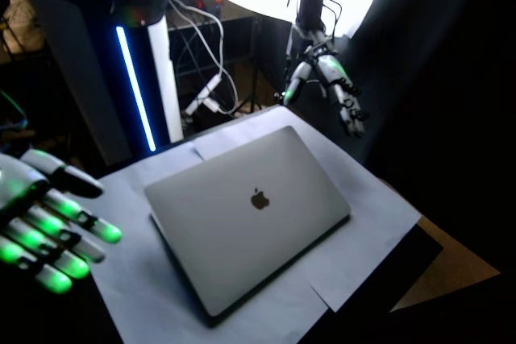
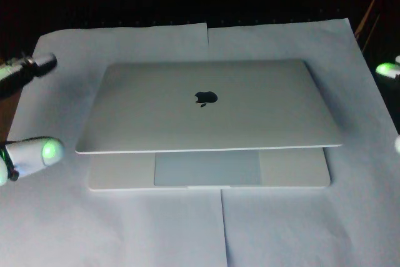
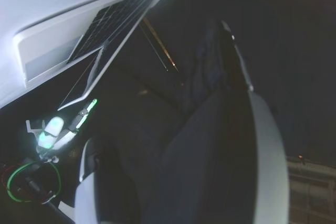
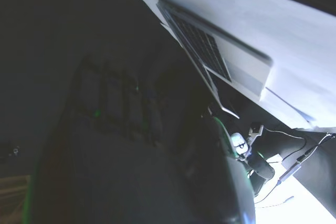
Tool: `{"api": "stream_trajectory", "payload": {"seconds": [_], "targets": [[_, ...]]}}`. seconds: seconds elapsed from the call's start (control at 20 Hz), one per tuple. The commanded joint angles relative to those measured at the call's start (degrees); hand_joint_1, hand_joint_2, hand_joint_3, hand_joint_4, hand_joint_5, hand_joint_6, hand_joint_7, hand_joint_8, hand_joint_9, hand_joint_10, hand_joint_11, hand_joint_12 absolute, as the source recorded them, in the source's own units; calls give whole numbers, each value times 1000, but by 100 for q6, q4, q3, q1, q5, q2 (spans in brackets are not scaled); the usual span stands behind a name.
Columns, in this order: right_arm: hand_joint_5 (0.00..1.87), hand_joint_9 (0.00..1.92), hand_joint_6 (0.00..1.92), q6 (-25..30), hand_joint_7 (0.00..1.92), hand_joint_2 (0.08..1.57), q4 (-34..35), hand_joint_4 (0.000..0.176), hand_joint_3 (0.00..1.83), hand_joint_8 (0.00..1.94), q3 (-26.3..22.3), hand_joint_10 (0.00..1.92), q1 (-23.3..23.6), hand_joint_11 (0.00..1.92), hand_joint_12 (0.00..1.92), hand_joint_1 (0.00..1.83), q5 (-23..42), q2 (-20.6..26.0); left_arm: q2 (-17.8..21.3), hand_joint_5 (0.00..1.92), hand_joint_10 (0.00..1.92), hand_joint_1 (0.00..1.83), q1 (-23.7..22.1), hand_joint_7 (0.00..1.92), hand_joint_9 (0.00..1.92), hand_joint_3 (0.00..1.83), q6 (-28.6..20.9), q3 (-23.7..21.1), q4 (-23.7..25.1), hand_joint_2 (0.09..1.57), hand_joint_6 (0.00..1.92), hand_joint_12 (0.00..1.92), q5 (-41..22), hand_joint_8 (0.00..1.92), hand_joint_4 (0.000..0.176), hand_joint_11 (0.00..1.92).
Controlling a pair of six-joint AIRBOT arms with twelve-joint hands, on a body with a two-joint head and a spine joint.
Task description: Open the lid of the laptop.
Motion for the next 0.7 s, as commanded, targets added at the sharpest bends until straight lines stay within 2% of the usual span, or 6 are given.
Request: {"api": "stream_trajectory", "payload": {"seconds": [0.0,0.3,0.35,0.4,0.55,0.65], "targets": [[277,177,7,15,267,1434,7,78,7,6,36,8,34,11,266,125,692,-17,-34,195,0,443,-45,69,8,11,-30,38,4,1066,1,16,-654,0,176,11],[323,218,3,15,312,1415,-54,49,0,2,88,1,38,1,370,205,365,-158,-99,176,0,474,-360,69,0,0,-14,132,364,1013,2,0,-340,1,176,0],[332,221,1,15,308,1410,-93,57,0,1,88,0,38,38,288,213,303,-182,-129,176,1,498,-461,70,2,0,-13,168,438,1015,2,0,-243,1,176,0],[372,252,0,15,328,1389,-186,31,1,0,88,0,40,123,188,246,189,-226,-184,152,0,502,-665,57,0,0,-13,242,623,1007,0,0,-9,0,176,0],[343,240,1,15,299,1373,-304,8,0,0,92,0,72,175,128,225,40,-271,-262,168,0,515,-1022,35,0,0,-14,339,1086,957,10,0,482,0,176,0],[332,226,0,15,289,1385,-337,11,3,3,94,3,105,194,121,187,16,-300,-293,165,0,638,-1092,52,0,0,-14,365,1178,923,5,0,527,5,176,0]]}}
